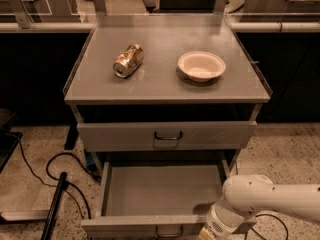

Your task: Close middle drawer

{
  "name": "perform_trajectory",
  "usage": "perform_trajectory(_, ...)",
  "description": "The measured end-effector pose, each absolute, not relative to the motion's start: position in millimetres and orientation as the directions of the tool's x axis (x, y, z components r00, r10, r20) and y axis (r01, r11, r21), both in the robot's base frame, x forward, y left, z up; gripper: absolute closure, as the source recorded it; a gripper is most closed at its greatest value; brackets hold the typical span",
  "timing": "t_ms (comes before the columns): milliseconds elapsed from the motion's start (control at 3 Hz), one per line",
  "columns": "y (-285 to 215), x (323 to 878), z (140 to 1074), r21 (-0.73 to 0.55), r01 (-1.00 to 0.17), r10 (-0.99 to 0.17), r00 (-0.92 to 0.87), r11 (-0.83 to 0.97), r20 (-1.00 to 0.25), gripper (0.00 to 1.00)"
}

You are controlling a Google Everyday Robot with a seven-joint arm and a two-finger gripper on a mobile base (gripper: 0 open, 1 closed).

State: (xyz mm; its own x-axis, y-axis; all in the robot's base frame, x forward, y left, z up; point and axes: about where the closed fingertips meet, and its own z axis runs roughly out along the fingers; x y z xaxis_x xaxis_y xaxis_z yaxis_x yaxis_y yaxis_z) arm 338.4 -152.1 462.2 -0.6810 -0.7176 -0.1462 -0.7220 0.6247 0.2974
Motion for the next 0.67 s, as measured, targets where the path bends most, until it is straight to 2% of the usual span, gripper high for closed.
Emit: perform_trajectory(667, -143, 365, 424, 0.269, -0.697, -0.674, -0.715, 0.665, -0.186, 1.00)
